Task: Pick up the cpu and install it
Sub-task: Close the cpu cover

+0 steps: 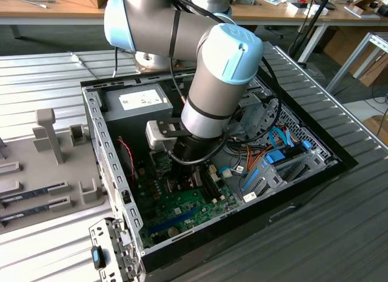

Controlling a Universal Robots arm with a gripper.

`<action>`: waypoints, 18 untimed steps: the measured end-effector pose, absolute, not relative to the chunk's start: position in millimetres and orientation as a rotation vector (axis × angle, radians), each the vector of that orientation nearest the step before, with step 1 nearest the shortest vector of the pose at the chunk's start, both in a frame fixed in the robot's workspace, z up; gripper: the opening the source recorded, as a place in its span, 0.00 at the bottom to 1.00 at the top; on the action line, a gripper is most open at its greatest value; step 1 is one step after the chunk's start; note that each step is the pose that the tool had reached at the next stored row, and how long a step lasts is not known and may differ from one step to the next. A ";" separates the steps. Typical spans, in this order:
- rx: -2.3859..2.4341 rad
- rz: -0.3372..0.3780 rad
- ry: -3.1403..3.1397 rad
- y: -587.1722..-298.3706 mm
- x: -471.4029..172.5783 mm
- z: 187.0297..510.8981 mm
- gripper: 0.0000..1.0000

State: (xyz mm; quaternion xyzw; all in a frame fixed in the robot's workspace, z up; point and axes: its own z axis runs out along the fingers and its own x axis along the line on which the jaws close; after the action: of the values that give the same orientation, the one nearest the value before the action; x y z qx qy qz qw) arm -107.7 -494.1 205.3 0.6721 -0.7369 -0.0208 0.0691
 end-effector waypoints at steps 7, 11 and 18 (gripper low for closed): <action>2.023 -0.063 -2.219 -494.1 -107.4 205.3 0.46; 2.023 -0.063 -2.219 -494.1 -107.2 203.0 0.46; 2.023 -0.063 -2.219 -494.1 -107.1 202.6 0.39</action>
State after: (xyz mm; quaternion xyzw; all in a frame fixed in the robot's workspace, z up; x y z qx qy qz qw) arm -107.1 -494.1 202.6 0.6720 -0.7371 -0.0208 0.0693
